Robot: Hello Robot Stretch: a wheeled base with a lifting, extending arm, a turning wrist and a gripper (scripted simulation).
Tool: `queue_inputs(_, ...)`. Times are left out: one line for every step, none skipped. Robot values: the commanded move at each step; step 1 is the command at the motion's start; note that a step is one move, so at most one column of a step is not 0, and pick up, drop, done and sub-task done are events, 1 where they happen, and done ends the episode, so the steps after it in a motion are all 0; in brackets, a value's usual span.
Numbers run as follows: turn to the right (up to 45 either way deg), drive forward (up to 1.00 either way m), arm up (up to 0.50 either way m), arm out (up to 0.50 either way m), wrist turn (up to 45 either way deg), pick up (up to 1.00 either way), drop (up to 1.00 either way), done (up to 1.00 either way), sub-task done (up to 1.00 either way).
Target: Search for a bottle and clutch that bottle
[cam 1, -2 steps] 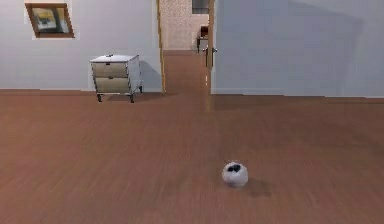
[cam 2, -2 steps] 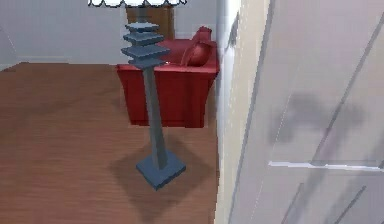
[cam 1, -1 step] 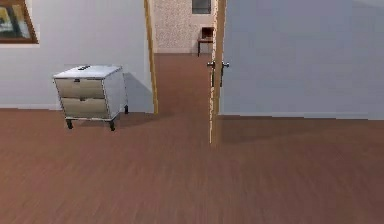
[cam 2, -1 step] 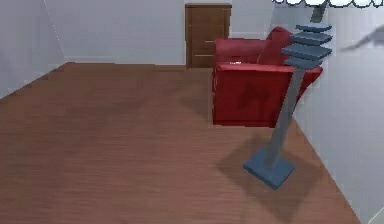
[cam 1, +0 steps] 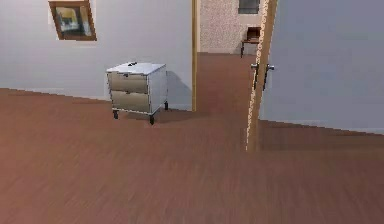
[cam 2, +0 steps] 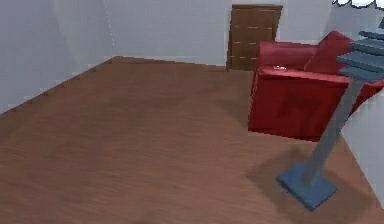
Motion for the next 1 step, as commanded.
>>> queue_inputs(0.0, 0.3, 0.0, 0.0, 0.0, 0.0, 0.0, 0.0, 0.0)
